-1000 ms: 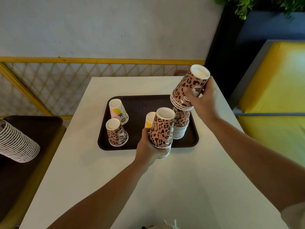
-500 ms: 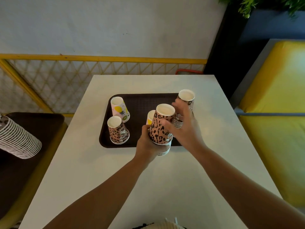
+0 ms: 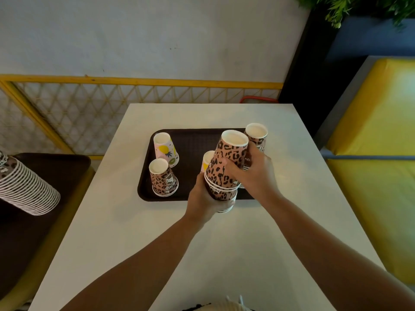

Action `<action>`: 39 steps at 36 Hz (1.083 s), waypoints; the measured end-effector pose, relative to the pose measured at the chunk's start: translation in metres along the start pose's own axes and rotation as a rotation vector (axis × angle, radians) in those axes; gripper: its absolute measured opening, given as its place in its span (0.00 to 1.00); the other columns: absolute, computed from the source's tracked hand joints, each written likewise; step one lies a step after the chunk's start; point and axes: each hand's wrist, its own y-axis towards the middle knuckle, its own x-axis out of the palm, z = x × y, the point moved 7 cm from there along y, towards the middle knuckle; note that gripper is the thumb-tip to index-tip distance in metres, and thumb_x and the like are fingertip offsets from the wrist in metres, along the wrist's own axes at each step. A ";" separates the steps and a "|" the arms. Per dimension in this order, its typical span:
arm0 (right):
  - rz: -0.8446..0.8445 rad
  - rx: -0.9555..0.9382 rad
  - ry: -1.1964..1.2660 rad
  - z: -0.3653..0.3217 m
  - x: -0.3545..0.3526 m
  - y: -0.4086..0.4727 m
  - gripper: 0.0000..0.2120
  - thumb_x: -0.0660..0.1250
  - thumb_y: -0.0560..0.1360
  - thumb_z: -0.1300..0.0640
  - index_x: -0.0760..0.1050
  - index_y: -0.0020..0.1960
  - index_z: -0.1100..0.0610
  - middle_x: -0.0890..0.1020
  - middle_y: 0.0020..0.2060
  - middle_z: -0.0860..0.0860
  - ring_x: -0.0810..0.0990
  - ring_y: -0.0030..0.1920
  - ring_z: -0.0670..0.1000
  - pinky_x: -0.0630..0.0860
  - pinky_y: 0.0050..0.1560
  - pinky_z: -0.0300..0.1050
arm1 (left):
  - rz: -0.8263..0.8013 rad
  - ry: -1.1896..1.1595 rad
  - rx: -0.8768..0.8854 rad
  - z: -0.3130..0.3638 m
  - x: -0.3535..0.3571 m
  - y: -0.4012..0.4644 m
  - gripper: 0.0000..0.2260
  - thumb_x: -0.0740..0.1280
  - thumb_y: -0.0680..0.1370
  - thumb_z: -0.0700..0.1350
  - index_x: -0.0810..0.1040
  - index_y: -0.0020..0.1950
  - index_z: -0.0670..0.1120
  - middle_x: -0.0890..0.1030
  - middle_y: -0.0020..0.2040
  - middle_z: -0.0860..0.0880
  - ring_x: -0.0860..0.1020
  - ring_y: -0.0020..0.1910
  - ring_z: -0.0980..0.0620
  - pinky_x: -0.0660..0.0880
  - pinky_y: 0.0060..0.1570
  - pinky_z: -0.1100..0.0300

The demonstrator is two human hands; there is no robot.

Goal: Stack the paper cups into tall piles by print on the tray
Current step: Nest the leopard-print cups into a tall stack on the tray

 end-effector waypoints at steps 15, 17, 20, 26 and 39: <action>0.408 -0.192 0.063 -0.046 -0.085 0.063 0.30 0.71 0.68 0.47 0.69 0.65 0.59 0.78 0.54 0.46 0.78 0.52 0.41 0.76 0.49 0.30 | -0.005 0.018 -0.005 0.001 0.003 0.002 0.38 0.80 0.61 0.44 0.66 0.65 0.46 0.76 0.59 0.51 0.75 0.58 0.53 0.72 0.55 0.62; 0.425 -0.177 0.015 -0.034 -0.086 0.071 0.31 0.71 0.68 0.47 0.69 0.66 0.58 0.78 0.56 0.49 0.77 0.53 0.43 0.75 0.50 0.31 | 0.002 0.023 -0.004 0.002 0.002 0.002 0.38 0.80 0.61 0.44 0.66 0.65 0.46 0.77 0.59 0.50 0.75 0.57 0.53 0.72 0.54 0.63; 0.397 -0.121 -0.038 -0.012 -0.080 0.079 0.30 0.72 0.68 0.49 0.69 0.66 0.58 0.78 0.58 0.51 0.76 0.55 0.44 0.75 0.52 0.36 | -0.003 0.026 -0.004 0.001 0.002 0.002 0.38 0.80 0.61 0.44 0.66 0.66 0.46 0.76 0.59 0.50 0.75 0.58 0.54 0.72 0.54 0.63; 0.286 -0.096 -0.125 0.006 -0.062 0.073 0.34 0.71 0.70 0.48 0.63 0.71 0.57 0.73 0.65 0.52 0.71 0.64 0.48 0.69 0.61 0.42 | -0.018 -0.002 -0.024 0.001 0.002 0.004 0.39 0.80 0.61 0.43 0.65 0.66 0.46 0.75 0.57 0.53 0.73 0.57 0.55 0.72 0.56 0.61; 0.328 -0.183 -0.089 0.006 -0.034 0.019 0.29 0.67 0.69 0.42 0.68 0.62 0.58 0.74 0.56 0.51 0.70 0.53 0.39 0.66 0.49 0.23 | -0.018 -0.008 -0.054 0.005 0.000 0.007 0.38 0.80 0.61 0.43 0.65 0.66 0.47 0.76 0.59 0.50 0.73 0.58 0.53 0.72 0.58 0.59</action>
